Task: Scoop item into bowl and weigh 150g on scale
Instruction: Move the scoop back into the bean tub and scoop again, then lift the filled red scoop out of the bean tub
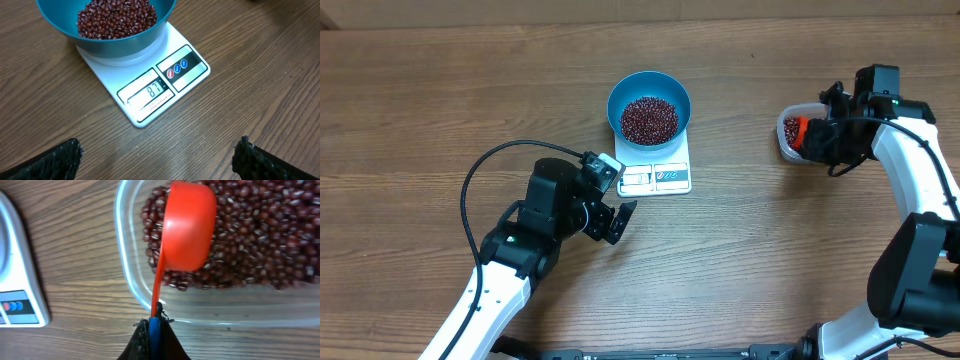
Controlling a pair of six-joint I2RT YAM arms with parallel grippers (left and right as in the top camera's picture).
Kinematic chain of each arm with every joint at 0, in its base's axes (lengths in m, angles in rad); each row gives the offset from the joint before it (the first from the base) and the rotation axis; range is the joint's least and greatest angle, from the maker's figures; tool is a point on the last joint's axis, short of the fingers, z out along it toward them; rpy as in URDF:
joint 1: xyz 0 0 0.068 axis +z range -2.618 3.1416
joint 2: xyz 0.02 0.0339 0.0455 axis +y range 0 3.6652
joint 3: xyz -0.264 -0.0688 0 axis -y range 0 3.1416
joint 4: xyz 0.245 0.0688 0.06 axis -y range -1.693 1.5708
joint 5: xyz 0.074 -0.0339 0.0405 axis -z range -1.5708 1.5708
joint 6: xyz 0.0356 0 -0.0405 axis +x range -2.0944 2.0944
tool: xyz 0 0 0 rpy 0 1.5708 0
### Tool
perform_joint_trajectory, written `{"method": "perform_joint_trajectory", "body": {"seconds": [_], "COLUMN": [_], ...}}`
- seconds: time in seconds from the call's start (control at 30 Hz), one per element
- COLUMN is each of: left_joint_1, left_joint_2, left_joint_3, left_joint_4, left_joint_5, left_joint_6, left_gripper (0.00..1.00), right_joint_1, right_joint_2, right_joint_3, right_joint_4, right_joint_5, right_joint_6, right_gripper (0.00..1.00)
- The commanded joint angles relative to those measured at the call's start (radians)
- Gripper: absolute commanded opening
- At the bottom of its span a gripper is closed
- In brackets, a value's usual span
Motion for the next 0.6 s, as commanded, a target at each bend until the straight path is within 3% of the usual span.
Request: {"method": "perform_joint_trajectory", "body": {"seconds": [0.0, 0.57], "left_joint_1": [0.005, 0.005], "left_joint_2": [0.003, 0.003], "left_joint_3": [0.021, 0.021], "left_joint_4": [0.000, 0.000], "left_joint_5": [0.012, 0.012], "left_joint_6": [-0.010, -0.010], "left_gripper": [1.00, 1.00], "right_joint_1": [-0.007, -0.181], "right_joint_2": [0.008, 0.009], "right_joint_3": [-0.006, -0.006], "right_joint_4": [0.007, -0.017], "right_joint_5": [-0.092, -0.354], "right_joint_6": [0.000, 0.048], "right_gripper": [0.04, 0.04]}}
